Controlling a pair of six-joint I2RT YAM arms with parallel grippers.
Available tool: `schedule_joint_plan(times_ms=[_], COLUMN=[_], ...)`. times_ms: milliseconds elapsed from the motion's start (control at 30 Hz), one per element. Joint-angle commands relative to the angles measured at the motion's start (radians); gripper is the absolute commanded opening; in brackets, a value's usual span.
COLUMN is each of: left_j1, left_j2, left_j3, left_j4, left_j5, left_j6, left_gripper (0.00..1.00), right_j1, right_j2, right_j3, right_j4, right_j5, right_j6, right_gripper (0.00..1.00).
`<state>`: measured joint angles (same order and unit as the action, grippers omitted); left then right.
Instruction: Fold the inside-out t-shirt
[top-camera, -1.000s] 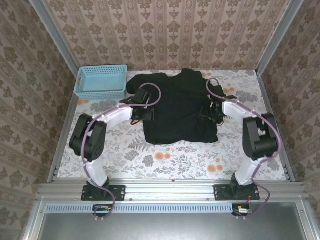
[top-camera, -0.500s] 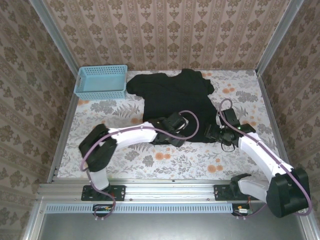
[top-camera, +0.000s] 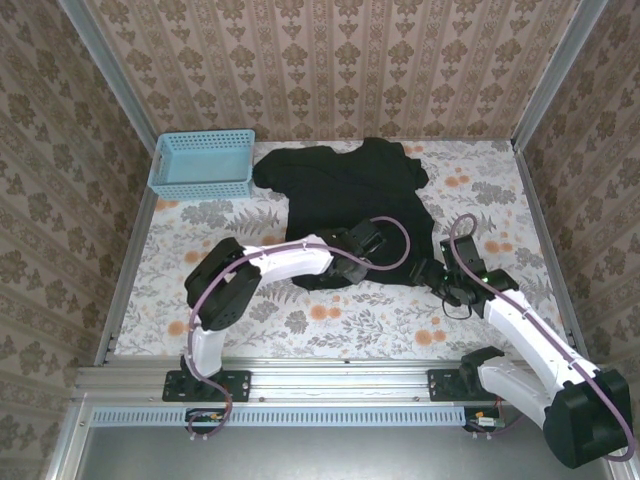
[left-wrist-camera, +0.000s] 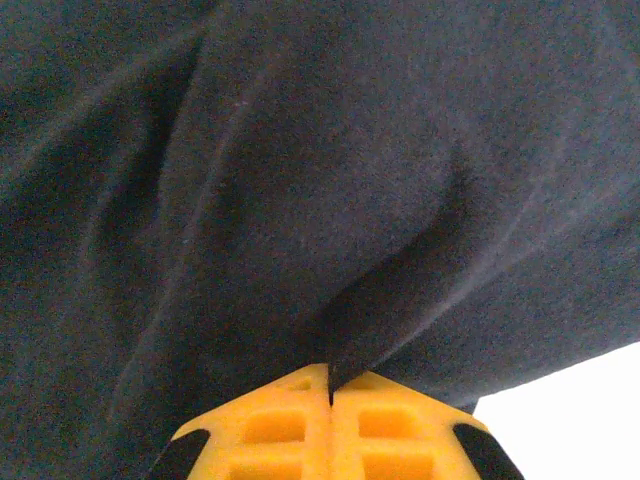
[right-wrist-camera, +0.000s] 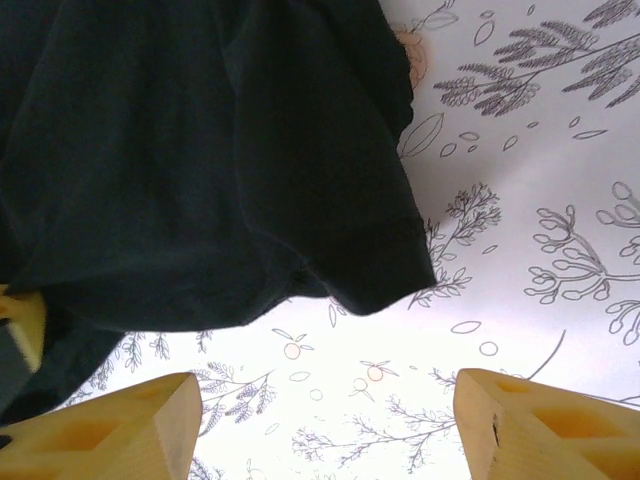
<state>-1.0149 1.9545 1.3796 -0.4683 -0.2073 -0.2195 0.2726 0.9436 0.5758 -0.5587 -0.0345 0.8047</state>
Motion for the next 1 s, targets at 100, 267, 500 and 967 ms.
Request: schedule_joint_plan(times_ms=[100,267,500,967], left_j1=[0.027,0.071,0.103,0.146], left_j2=[-0.215,-0.311,-0.329,-0.363], left_j3=[-0.027,-0.042,-0.012,0.043], left_j4=[0.014,0.047,0.029,0.049], left_j5=[0.017,0.172,0.25,0.38], left_j6=[-0.024,-0.082,-0.102,-0.166], left_gripper=[0.0,0.0,0.0,0.0], right_j1=[0.147,0.3,0.473,0.534], right_j2=[-0.026,-0.014,0.065,0.497], right_j3=[-0.069,-0.166,-0.187,-0.161], right_j4=[0.207,0.517,0.721,1.21], right_j5=[-0.004,0.002,0.143,0.204], right_j6=[-0.008,-0.027,-0.102,-0.164], right_gripper=[0.68,0.68,0.68,0.61])
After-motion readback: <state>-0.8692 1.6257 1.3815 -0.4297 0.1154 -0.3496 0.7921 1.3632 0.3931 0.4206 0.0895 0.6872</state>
